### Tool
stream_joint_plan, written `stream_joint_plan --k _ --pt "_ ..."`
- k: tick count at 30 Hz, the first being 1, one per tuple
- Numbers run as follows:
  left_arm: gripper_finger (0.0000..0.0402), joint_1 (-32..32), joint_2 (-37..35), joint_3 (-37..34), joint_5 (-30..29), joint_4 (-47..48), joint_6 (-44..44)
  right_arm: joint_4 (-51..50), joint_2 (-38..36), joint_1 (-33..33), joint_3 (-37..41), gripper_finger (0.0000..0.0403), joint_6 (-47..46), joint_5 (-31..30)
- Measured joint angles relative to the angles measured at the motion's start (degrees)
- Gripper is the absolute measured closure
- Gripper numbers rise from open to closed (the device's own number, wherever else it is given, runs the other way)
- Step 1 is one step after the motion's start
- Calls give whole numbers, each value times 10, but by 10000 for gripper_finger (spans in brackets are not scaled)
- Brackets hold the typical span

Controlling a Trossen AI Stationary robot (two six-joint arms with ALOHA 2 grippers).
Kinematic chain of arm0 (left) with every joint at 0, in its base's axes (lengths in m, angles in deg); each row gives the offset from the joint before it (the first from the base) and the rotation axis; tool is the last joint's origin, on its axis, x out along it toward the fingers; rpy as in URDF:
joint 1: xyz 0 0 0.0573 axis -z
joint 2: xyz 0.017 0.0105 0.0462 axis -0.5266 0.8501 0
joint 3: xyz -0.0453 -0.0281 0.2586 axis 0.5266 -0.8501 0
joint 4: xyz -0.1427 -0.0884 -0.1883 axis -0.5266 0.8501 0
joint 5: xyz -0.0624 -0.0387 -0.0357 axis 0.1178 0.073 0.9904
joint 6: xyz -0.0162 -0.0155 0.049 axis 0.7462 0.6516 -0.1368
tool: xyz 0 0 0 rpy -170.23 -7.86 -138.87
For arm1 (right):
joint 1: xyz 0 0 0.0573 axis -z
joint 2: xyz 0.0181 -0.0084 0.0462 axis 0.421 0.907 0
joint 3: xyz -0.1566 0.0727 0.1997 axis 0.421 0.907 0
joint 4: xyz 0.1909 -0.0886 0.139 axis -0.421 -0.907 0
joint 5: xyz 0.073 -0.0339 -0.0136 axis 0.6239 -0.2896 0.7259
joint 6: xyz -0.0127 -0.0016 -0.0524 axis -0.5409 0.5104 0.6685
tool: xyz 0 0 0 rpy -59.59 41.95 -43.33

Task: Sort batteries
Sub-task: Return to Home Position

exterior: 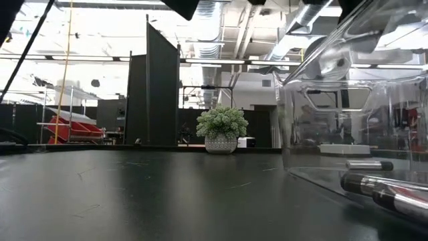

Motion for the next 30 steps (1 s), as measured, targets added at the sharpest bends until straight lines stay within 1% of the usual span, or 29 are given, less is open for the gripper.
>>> stream_joint_plan --k 5,9,13,18,22,24,27,30 --pt "261 0 -1 0 0 1 -4 0 0 0 0 143 0 0" --pt "242 0 -8 0 5 13 -30 0 0 0 0 143 0 0" --pt "243 2 -34 -4 12 27 -53 0 0 -4 0 143 0 0" --pt "258 -2 -80 -39 11 35 -73 0 0 -11 0 143 2 0" --pt "273 -7 -130 -100 -28 16 -80 -1 0 -15 0 143 2 0" --pt "282 -13 -157 -146 -40 -20 -78 -4 0 -16 0 143 2 0" --pt "299 -22 -213 -238 -52 -89 -60 -8 0 -15 0 143 0 0" --pt "318 -30 -281 -335 -85 -160 -51 -13 0 -12 0 143 -3 -1"
